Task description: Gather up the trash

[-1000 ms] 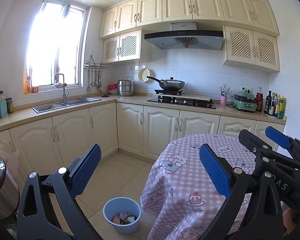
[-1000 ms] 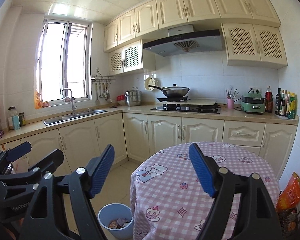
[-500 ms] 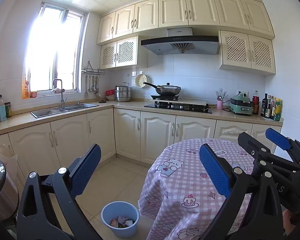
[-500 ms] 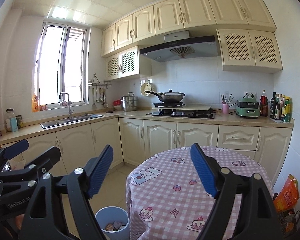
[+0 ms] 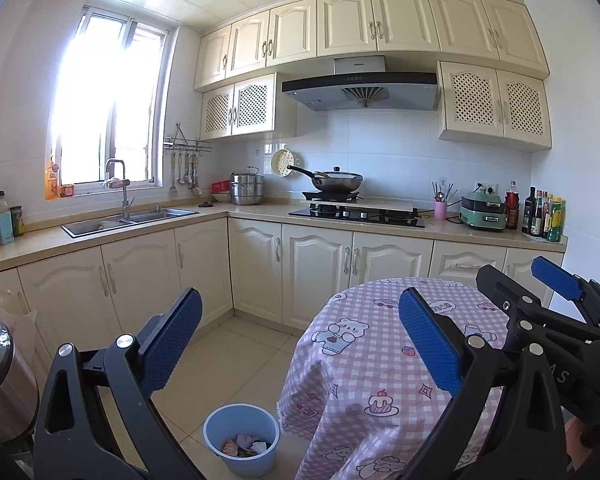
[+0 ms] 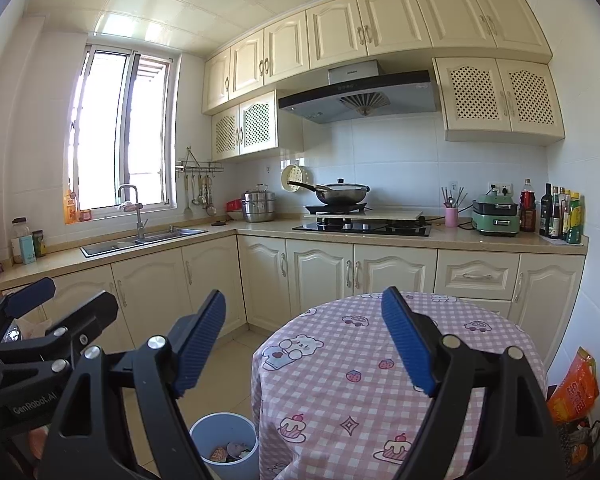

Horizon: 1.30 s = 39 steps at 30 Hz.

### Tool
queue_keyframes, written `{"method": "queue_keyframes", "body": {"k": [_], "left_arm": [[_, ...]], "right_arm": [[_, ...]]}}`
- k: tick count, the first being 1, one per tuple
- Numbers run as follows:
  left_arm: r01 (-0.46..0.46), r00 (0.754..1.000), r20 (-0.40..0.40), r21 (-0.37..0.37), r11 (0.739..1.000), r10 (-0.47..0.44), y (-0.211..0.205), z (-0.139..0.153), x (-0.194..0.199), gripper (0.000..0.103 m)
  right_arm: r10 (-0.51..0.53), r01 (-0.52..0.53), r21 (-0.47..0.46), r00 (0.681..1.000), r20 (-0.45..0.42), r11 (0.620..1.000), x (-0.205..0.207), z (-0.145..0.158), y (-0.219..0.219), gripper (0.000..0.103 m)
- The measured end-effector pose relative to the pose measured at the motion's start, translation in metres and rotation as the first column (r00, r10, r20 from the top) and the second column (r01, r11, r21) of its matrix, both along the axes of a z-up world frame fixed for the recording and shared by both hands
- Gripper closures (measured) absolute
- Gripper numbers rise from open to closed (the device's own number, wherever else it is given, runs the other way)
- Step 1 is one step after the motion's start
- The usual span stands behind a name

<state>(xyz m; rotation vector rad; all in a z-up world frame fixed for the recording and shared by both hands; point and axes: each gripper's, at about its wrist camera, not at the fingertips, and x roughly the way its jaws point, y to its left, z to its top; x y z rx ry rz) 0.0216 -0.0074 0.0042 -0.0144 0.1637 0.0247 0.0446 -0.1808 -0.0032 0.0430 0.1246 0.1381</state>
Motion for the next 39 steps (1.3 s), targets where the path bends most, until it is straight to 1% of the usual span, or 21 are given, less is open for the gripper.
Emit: {"method": "queue_keyframes", "body": {"k": [39], "left_arm": [[0.002, 1.000, -0.015, 0.003, 1.000, -0.002, 0.0032, -0.0011, 0.0021, 0.008]], "right_arm": [[0.009, -0.009, 0.007, 1.000, -0.011, 1.000, -0.0001, -0.0074, 0.0035, 0.022]]}}
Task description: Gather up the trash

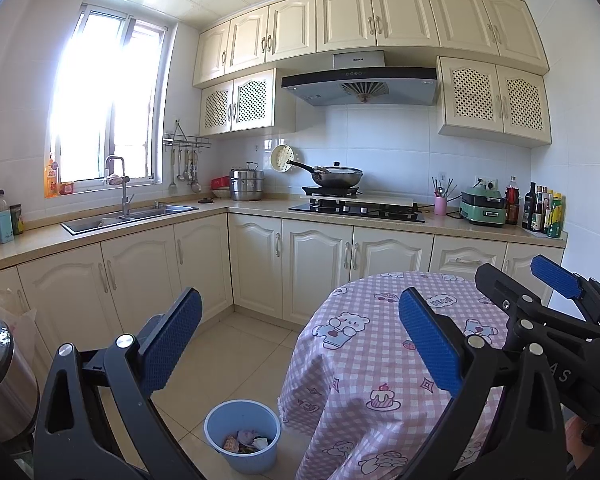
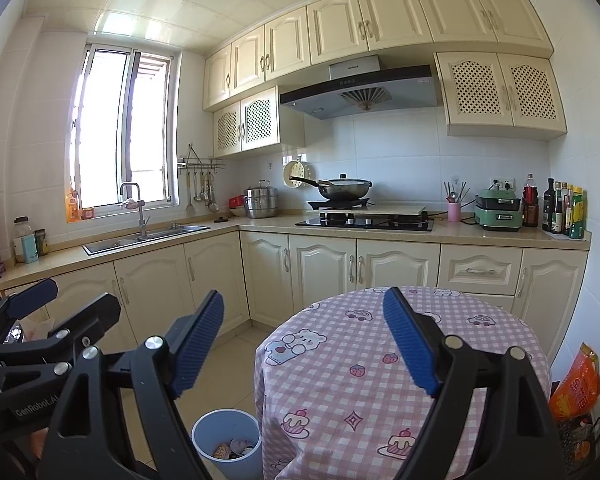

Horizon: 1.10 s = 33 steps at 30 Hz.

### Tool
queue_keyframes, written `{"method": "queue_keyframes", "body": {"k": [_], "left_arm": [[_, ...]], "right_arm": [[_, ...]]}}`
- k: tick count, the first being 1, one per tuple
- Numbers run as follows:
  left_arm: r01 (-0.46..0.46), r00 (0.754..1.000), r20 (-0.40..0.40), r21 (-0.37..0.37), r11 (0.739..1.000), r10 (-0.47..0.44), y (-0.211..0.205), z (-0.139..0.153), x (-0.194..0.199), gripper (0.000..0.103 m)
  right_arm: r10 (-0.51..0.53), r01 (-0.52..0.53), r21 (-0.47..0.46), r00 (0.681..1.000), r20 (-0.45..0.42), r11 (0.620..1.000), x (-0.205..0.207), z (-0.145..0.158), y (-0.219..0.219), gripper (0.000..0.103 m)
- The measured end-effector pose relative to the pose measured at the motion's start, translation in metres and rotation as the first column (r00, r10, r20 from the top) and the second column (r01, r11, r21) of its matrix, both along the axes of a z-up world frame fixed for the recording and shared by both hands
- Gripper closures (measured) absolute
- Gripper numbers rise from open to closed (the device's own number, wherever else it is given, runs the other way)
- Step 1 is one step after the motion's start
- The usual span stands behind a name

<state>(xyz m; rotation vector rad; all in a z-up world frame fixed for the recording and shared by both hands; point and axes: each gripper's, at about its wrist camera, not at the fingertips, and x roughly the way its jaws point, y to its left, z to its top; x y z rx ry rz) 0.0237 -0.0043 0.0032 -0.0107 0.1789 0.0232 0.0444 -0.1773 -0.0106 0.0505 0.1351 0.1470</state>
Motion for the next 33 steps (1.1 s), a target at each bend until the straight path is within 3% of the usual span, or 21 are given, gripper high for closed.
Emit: {"method": "queue_keyframes", "body": {"k": [33], "left_arm": [[0.001, 1.000, -0.002, 0.000, 1.000, -0.001, 0.0020, -0.0035, -0.0004, 0.008]], "right_arm": [[0.000, 0.000, -0.001, 1.000, -0.006, 1.000, -0.0006, -0.0036, -0.0001, 0.022]]}}
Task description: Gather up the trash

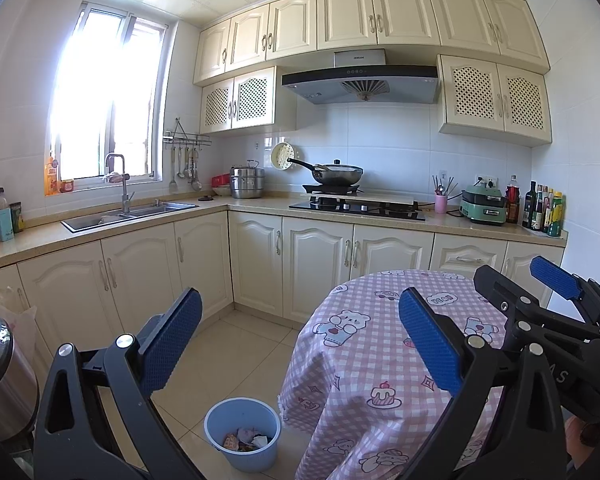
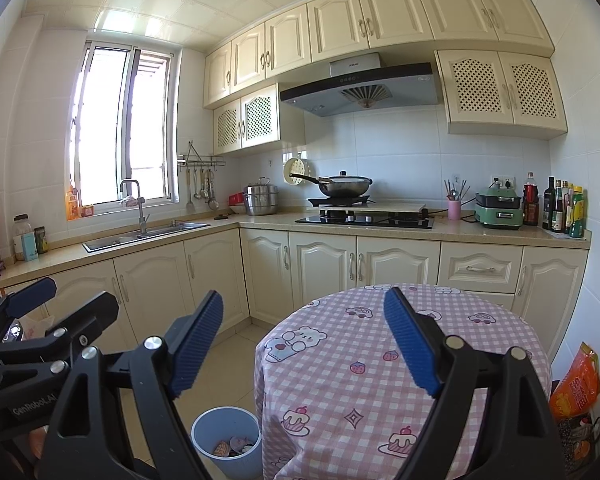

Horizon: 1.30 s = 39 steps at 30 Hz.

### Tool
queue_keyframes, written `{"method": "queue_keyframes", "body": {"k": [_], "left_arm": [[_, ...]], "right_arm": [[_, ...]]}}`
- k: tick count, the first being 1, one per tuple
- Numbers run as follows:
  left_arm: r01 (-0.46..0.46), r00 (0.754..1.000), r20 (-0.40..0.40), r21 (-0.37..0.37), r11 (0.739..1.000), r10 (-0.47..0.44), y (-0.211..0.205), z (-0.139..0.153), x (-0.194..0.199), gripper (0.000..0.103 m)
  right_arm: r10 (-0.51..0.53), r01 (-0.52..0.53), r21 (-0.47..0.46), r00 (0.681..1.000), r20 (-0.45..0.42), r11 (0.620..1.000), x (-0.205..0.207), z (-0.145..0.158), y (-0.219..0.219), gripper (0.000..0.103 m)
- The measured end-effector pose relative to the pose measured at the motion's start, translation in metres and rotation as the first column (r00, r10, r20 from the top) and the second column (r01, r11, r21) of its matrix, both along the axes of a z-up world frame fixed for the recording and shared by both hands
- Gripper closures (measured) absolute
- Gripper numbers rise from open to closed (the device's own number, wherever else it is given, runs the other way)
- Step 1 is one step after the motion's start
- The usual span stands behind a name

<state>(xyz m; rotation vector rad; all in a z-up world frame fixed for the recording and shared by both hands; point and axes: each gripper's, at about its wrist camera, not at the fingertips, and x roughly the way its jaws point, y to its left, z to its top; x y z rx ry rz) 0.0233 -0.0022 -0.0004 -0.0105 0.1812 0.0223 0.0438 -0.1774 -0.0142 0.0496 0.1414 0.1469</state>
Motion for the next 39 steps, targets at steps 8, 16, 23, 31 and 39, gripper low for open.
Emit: {"method": "queue_keyframes", "body": {"k": [8, 16, 23, 31, 39], "left_arm": [[0.001, 1.000, -0.001, 0.000, 1.000, -0.001, 0.0004, -0.0015, 0.0001, 0.008], [0.000, 1.000, -0.001, 0.000, 1.000, 0.000, 0.0007, -0.0015, -0.0001, 0.008], [0.000, 1.000, -0.003, 0.002, 1.000, 0.000, 0.0009, -0.0015, -0.0001, 0.008], [0.000, 1.000, -0.005, 0.002, 1.000, 0.000, 0.0013, -0.0029, 0.0003, 0.008], [0.001, 1.000, -0.009, 0.003, 1.000, -0.001, 0.0029, -0.0042, 0.0006, 0.008]], "right_arm": [[0.000, 0.000, 0.000, 1.000, 0.000, 1.000, 0.0008, -0.0016, -0.0008, 0.022], [0.002, -0.002, -0.001, 1.000, -0.002, 1.000, 0.0007, -0.0034, -0.0011, 0.022], [0.002, -0.002, -0.002, 1.000, -0.002, 1.000, 0.0022, -0.0023, -0.0014, 0.022], [0.002, -0.002, -0.002, 1.000, -0.003, 1.000, 0.0025, -0.0021, -0.0018, 0.021], [0.005, -0.005, -0.004, 1.000, -0.007, 1.000, 0.0049, -0.0024, -0.0040, 0.021]]}}
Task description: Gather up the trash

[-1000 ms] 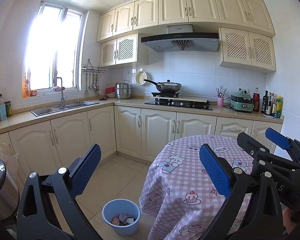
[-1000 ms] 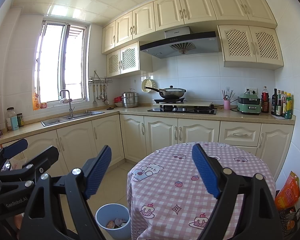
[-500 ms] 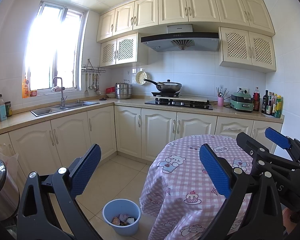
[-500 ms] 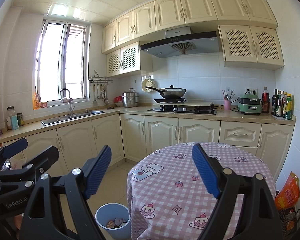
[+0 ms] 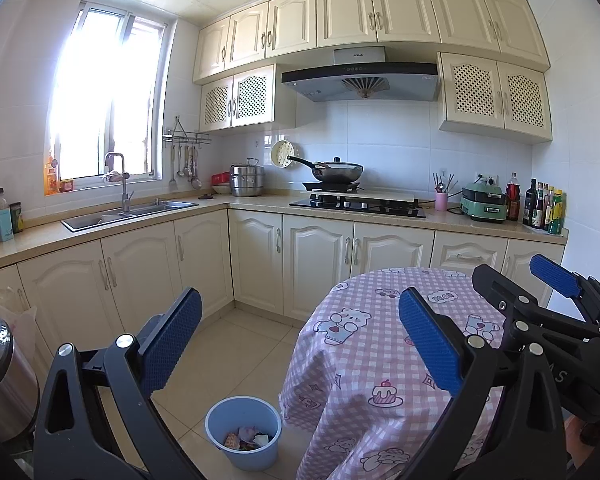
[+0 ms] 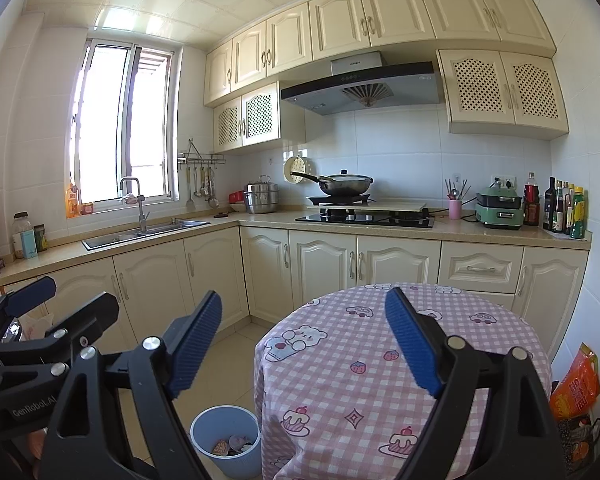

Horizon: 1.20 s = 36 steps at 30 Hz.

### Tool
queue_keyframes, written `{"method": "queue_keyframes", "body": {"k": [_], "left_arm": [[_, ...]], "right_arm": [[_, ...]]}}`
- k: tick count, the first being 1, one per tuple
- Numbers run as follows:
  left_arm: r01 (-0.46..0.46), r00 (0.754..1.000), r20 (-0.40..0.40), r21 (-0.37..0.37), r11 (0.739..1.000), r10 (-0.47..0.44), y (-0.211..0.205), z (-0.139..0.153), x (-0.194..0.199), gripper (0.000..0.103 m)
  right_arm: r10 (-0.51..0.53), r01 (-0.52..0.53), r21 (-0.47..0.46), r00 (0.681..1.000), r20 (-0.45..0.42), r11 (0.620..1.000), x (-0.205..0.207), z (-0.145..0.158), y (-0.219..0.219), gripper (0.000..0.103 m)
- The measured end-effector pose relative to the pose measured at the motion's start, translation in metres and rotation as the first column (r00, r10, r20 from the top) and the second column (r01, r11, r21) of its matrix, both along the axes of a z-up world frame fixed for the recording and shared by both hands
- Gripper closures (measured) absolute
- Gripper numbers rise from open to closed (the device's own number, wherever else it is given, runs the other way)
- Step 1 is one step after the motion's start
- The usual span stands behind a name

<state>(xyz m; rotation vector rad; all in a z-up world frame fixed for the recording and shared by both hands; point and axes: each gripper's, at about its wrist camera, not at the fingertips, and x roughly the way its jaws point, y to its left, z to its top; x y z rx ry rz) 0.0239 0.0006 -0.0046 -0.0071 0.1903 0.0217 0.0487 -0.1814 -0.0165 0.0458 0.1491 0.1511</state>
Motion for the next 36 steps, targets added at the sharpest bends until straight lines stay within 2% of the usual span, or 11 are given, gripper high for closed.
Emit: {"method": "queue_keyframes", "body": {"k": [26, 36], "left_arm": [[-0.001, 1.000, -0.010, -0.001, 1.000, 0.001, 0.003, -0.002, 0.000, 0.008], [-0.016, 0.999, -0.049, -0.007, 1.000, 0.016, 0.003, -0.009, 0.014, 0.008]], "right_arm": [[-0.001, 0.001, 0.001, 1.000, -0.005, 1.000, 0.002, -0.001, -0.004, 0.020], [-0.004, 0.004, -0.007, 0.999, -0.033, 1.000, 0.015, -0.008, -0.006, 0.020]]}}
